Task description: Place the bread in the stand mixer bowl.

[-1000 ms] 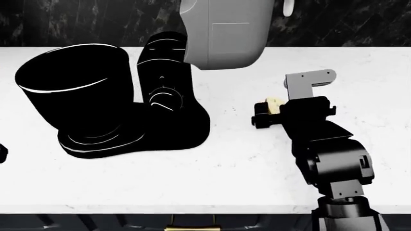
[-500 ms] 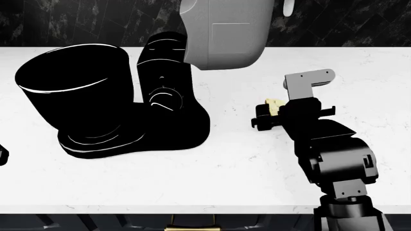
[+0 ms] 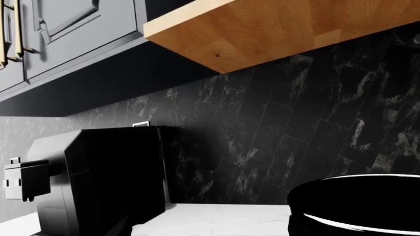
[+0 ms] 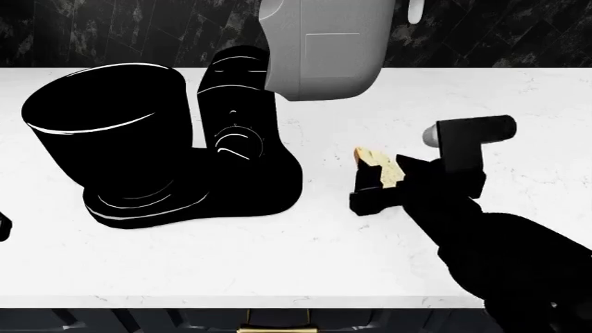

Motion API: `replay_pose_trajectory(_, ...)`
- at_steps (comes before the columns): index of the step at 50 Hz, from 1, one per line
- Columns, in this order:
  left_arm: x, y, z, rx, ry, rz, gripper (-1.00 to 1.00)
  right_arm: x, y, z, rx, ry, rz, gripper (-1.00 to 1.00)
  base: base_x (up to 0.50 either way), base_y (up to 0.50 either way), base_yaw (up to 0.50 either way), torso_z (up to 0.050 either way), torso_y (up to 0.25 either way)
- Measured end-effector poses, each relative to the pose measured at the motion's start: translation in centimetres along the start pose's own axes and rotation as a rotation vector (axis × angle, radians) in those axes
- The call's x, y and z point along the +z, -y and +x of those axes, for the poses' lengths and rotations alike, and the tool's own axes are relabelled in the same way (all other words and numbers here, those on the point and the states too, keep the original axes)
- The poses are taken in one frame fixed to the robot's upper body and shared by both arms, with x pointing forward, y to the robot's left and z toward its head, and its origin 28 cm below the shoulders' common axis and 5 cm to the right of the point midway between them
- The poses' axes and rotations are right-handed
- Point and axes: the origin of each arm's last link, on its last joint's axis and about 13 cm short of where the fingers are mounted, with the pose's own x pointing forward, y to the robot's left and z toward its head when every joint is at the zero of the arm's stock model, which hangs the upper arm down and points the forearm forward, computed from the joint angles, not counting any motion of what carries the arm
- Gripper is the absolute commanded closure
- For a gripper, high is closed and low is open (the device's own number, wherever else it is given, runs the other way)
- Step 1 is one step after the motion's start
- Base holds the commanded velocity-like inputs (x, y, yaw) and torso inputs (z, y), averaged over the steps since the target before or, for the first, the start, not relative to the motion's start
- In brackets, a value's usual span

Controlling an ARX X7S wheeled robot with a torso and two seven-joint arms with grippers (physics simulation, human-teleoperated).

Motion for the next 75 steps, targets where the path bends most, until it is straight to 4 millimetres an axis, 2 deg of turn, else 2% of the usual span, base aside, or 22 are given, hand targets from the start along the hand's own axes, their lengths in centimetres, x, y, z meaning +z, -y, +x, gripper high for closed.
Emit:
replay_pose_trajectory(17,0.1,-0.2,0.0,0.001,0.001,-0.004,-1.0,0.0,-5.1,-6.2,0.252,0.118,-0.078,1.0,0.0,0.0,0.0,0.0,0.0)
replay_pose_trajectory(24,0.0,-0.2,0.0,0.003,0.001,-0.006,-1.0,1.0,-7.4,-7.6,0.375,0.176,-0.125,1.0,0.0,0.0,0.0,0.0,0.0)
replay_pose_trajectory(32,-0.1,-0.2,-0.1,0.004,-0.003,-0.009,-1.0,2.2,-9.8,-8.2,0.519,0.218,-0.152,1.0,0.0,0.0,0.0,0.0,0.0)
replay_pose_trajectory(48,-0.4,-0.2,-0.3,0.003,-0.011,-0.015,-1.0,4.0,-13.5,-6.5,0.673,0.245,-0.153,1.0,0.0,0.0,0.0,0.0,0.0)
replay_pose_trajectory(75,-1.0,0.1,-0.7,-0.004,-0.03,-0.024,-1.0,7.7,-17.7,-1.5,0.697,0.354,-0.118,1.0,0.0,0.0,0.0,0.0,0.0)
